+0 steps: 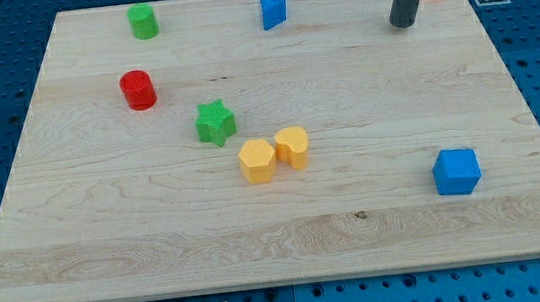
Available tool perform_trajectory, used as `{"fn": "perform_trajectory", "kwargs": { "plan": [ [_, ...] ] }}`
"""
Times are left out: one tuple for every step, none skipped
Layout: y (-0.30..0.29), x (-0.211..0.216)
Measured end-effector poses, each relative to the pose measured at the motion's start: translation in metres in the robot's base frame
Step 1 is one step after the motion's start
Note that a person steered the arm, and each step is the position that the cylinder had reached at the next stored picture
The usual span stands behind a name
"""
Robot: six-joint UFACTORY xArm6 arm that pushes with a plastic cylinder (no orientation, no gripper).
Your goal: Place your arm below the triangle
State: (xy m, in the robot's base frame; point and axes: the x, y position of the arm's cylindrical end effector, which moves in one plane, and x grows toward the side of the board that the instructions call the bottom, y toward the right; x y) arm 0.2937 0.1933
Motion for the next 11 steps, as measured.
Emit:
{"fn": "perform_trajectory", "kwargs": {
  "plan": [
    [0.0,0.0],
    [0.0,0.0],
    [0.0,0.001],
    [0.0,0.004],
    [0.0,0.006],
    [0.0,0.01],
    [-0.001,0.021],
    [-0.013,0.039],
    [-0.019,0.037],
    [-0.06,0.026],
    [-0.121,0.038]
  ]
}}
